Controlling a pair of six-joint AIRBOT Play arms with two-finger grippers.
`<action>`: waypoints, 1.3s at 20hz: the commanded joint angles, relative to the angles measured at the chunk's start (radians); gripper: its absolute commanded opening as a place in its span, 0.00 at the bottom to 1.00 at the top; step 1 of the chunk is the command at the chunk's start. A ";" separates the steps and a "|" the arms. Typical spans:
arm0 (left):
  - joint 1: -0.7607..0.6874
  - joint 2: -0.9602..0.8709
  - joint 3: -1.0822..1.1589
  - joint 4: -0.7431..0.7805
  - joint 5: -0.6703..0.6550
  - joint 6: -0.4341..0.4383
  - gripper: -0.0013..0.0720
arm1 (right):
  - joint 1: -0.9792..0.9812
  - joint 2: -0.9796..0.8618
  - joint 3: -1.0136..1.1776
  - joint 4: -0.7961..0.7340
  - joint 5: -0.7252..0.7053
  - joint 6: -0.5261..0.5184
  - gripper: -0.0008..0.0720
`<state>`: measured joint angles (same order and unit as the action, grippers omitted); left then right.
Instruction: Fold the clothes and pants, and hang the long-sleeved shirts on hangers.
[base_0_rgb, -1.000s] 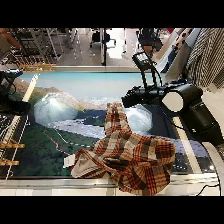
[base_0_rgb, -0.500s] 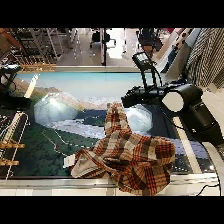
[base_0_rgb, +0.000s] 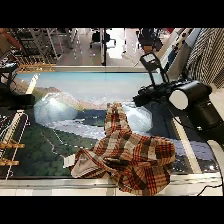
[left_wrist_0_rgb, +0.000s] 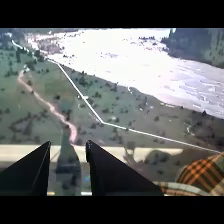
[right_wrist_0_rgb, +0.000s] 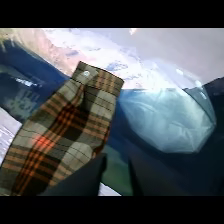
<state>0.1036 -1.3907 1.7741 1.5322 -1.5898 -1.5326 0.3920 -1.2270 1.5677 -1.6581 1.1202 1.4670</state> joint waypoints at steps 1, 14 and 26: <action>0.003 0.000 -0.004 -0.027 -0.066 0.056 0.59 | -0.052 0.013 0.001 0.045 0.165 -0.071 0.79; -0.093 0.525 -1.117 -0.642 0.275 0.727 1.00 | 0.320 0.077 -0.032 0.549 0.676 -0.241 0.82; -0.328 0.314 -1.156 -0.613 0.786 0.649 0.90 | 0.536 0.079 -0.319 0.249 0.419 -0.140 0.13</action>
<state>-0.2001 -1.0298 0.6224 0.9073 -0.9951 -0.8333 0.9173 -1.1503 1.2823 -1.3571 1.6592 1.3136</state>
